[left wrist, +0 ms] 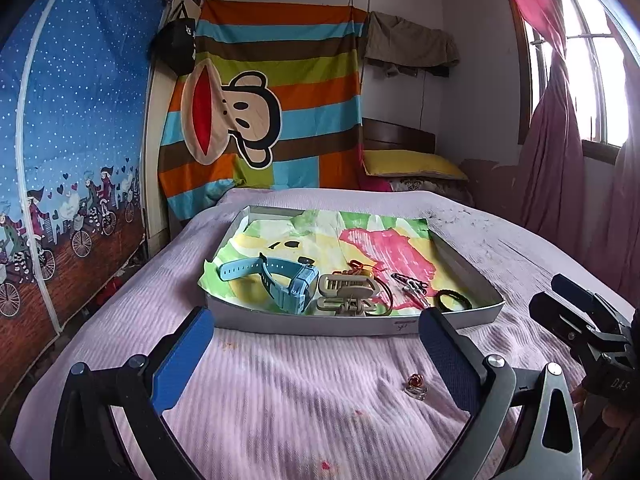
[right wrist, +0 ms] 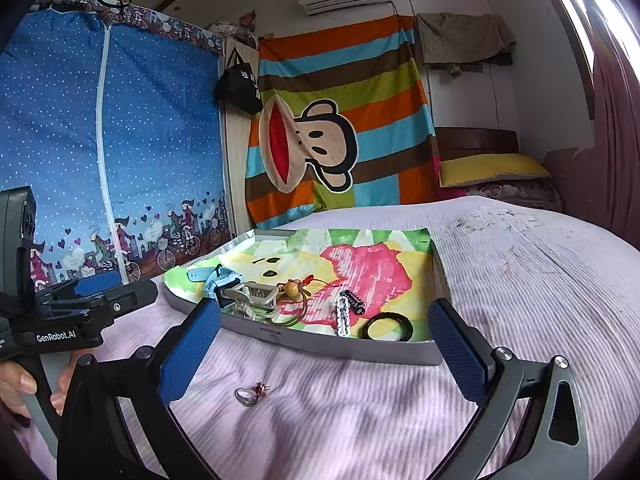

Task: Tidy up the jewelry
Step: 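Withdraw both tools from the tray toward the silver ring on the bed, then grasp the silver ring with the left tool while the right tool grasps the small red charm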

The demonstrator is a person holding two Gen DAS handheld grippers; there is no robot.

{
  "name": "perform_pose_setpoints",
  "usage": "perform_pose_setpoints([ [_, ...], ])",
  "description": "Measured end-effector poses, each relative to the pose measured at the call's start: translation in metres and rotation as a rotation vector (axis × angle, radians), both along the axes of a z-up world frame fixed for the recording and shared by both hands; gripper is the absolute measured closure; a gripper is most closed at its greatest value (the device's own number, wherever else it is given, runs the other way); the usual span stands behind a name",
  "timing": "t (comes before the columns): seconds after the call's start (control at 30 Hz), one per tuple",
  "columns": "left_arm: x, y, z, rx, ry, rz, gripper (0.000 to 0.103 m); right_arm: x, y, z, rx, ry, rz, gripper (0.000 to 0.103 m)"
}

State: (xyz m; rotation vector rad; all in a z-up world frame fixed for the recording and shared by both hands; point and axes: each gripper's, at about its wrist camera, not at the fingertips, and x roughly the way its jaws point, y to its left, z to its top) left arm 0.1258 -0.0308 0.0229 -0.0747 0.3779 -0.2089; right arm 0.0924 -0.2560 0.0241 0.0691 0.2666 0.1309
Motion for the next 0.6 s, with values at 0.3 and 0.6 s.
perform_pose_setpoints([
  [0.3, -0.008, 0.003, -0.013, 0.027, 0.021, -0.006, 0.000, -0.006, -0.005, -0.007, -0.012, 0.012, -0.011, 0.001],
  [0.6, -0.005, 0.002, -0.025, 0.039, 0.086, -0.055, 0.000, -0.002, -0.005, -0.014, -0.039, 0.056, 0.006, 0.002],
])
